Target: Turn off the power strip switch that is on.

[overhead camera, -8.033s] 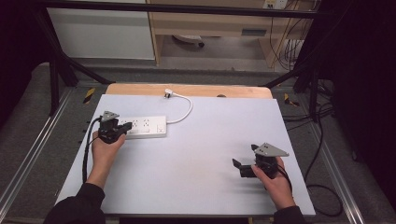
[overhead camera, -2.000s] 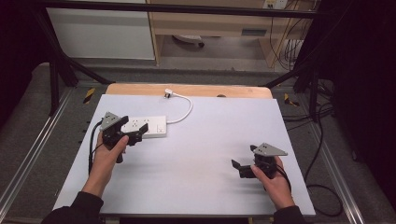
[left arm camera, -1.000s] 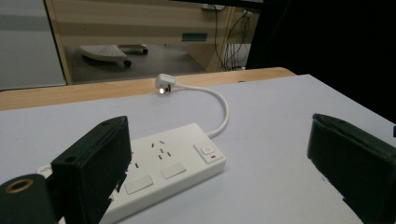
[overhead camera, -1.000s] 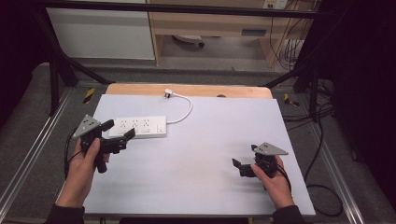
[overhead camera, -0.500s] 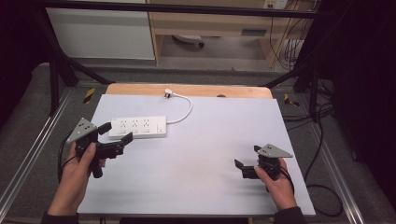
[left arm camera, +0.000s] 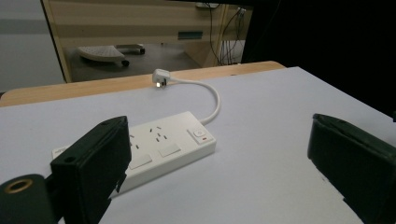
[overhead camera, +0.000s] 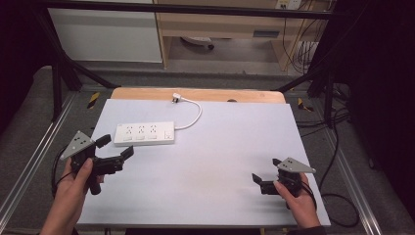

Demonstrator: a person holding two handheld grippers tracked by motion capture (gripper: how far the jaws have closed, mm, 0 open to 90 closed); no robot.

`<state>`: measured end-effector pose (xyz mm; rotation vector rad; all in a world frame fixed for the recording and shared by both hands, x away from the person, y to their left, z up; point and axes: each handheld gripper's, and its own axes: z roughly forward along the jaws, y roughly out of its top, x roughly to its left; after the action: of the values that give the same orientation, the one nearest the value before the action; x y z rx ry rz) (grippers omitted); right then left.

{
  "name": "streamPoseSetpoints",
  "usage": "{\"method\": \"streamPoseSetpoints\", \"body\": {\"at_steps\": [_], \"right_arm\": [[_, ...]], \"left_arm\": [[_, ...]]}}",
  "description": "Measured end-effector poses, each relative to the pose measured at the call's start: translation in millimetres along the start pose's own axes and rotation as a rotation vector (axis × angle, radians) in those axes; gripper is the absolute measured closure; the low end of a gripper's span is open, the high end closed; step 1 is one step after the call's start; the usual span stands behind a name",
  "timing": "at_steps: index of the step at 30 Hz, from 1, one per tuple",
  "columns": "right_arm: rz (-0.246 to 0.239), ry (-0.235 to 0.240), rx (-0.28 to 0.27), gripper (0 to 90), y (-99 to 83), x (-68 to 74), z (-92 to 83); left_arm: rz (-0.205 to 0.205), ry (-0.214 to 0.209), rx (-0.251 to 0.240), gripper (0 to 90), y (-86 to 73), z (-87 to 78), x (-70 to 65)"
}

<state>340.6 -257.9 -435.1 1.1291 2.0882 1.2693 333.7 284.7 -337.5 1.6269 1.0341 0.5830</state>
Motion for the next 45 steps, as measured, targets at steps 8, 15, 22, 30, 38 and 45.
{"method": "streamPoseSetpoints", "body": {"at_steps": [8, 15, 22, 30, 38, 45], "right_arm": [[0.004, -0.001, 0.014, 2.4, -2.1, -3.1, 0.2], [-0.006, 0.003, 0.029, 2.4, -2.5, -2.6, 3.4], [-0.009, 0.004, 0.034, 2.4, -2.7, -3.9, 5.6], [-0.003, 0.012, 0.038, 2.4, -2.7, -4.2, 7.8], [-0.002, 0.004, 0.044, 2.6, -2.5, -5.2, 12.4], [0.014, -0.026, 0.061, 2.8, -2.0, -8.9, 21.6]], "left_arm": [[0.014, 0.018, 0.027, 6.1, -18.2, -6.3, 1.0], [0.004, 0.023, 0.046, 6.2, -37.2, -11.4, 4.8], [-0.041, 0.034, 0.035, 6.7, -51.5, -17.7, 11.4], [-0.025, 0.027, 0.064, 6.7, -62.6, -14.5, 7.3], [-0.008, -0.001, 0.126, 6.9, -78.6, -4.8, -2.7], [0.008, -0.045, 0.183, 7.3, -87.5, 6.7, -16.9]]}}
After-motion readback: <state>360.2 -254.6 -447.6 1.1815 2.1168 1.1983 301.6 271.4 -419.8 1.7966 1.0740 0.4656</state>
